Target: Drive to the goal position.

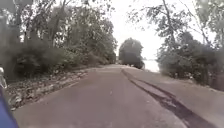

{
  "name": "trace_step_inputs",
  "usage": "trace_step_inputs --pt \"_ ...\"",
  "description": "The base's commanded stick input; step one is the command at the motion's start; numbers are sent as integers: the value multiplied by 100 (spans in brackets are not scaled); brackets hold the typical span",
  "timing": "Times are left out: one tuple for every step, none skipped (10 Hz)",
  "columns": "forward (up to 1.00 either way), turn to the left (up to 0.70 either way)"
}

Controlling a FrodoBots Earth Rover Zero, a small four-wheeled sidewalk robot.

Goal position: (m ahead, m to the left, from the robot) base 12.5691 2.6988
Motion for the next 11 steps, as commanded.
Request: trace_step_inputs --pt "70 -1" --pt "70 -1" --pt "70 -1" --pt "70 -1" --pt "70 -1" --pt "70 -1" --pt "70 -1" --pt "70 -1" --pt "70 -1" --pt "70 -1" --pt "70 -1"
